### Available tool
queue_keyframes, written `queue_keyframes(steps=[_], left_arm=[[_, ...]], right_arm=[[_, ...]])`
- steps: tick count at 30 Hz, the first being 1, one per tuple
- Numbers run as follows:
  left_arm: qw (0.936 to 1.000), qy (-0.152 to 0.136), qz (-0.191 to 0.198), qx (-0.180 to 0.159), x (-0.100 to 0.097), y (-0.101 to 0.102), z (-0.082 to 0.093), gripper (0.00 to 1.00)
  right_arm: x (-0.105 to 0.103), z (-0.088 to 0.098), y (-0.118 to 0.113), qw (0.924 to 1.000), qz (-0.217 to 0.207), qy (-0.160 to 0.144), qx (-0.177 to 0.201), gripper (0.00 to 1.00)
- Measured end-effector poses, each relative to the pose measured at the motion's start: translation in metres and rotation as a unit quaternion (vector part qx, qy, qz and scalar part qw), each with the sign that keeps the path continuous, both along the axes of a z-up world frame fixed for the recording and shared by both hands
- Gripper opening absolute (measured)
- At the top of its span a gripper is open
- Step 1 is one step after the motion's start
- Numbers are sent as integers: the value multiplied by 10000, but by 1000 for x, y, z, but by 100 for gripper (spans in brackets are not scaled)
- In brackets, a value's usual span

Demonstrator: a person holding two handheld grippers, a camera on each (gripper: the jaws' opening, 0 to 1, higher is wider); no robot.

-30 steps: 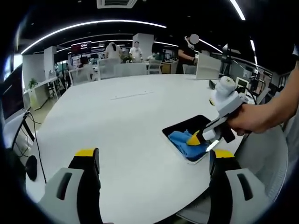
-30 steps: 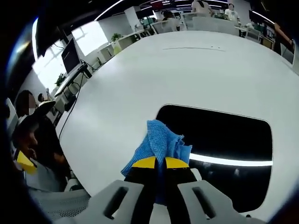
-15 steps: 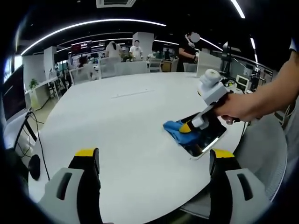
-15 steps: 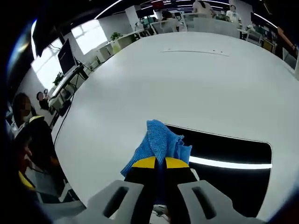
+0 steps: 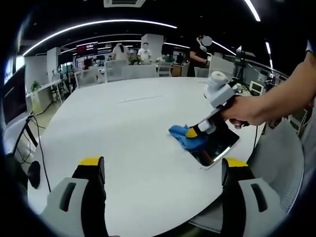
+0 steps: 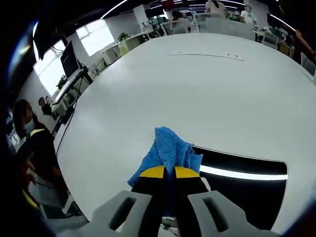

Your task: Wipe the mirror surface with the cleaning cloth until all visible marks leave the cleaned area.

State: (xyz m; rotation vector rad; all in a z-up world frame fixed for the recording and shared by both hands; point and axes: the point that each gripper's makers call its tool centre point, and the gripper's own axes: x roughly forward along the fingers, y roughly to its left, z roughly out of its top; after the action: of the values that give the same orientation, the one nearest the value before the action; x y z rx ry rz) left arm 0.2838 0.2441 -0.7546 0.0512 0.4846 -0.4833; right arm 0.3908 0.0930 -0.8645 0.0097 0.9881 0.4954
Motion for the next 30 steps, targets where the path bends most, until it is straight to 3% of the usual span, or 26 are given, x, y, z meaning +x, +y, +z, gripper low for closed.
queue_keyframes(steps=[13, 30], left_arm=[[10000, -22, 65, 3, 4, 2, 1, 99], [10000, -26, 19, -1, 10, -4, 0, 99]], right_arm=[[21, 0, 5, 9996, 210, 82, -160, 0], [19, -1, 3, 9998, 190, 74, -33, 0]])
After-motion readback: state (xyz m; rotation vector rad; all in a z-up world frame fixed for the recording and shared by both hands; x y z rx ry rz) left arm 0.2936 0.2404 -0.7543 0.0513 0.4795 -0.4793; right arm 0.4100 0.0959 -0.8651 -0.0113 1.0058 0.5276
